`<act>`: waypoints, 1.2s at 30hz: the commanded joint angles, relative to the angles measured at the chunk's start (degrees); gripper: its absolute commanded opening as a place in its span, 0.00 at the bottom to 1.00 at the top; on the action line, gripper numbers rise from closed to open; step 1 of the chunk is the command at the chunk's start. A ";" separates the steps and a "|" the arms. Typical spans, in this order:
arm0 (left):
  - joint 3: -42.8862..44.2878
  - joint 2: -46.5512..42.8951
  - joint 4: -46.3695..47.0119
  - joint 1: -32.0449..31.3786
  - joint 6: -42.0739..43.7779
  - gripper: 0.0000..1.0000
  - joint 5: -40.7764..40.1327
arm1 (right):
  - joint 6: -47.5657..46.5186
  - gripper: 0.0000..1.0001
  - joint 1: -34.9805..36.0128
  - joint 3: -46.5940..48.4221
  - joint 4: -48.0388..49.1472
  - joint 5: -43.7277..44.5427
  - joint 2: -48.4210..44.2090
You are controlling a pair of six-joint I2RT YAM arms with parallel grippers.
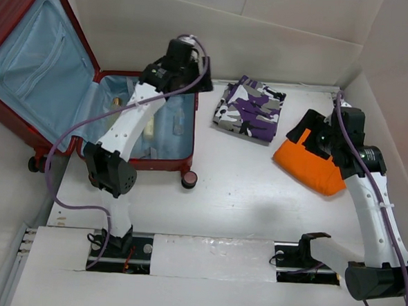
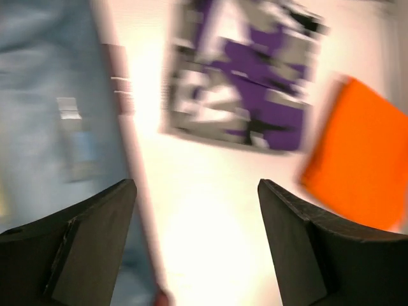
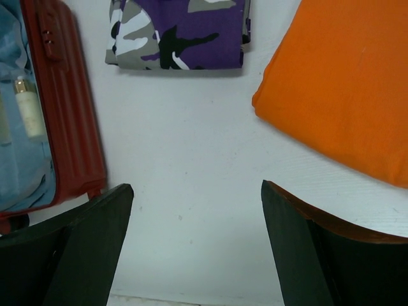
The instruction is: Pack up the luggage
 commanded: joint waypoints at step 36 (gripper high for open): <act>-2.94 35.98 42.45 -30.57 -46.18 0.00 4.68 | 5.98 0.90 3.89 19.69 -8.53 -11.02 -8.87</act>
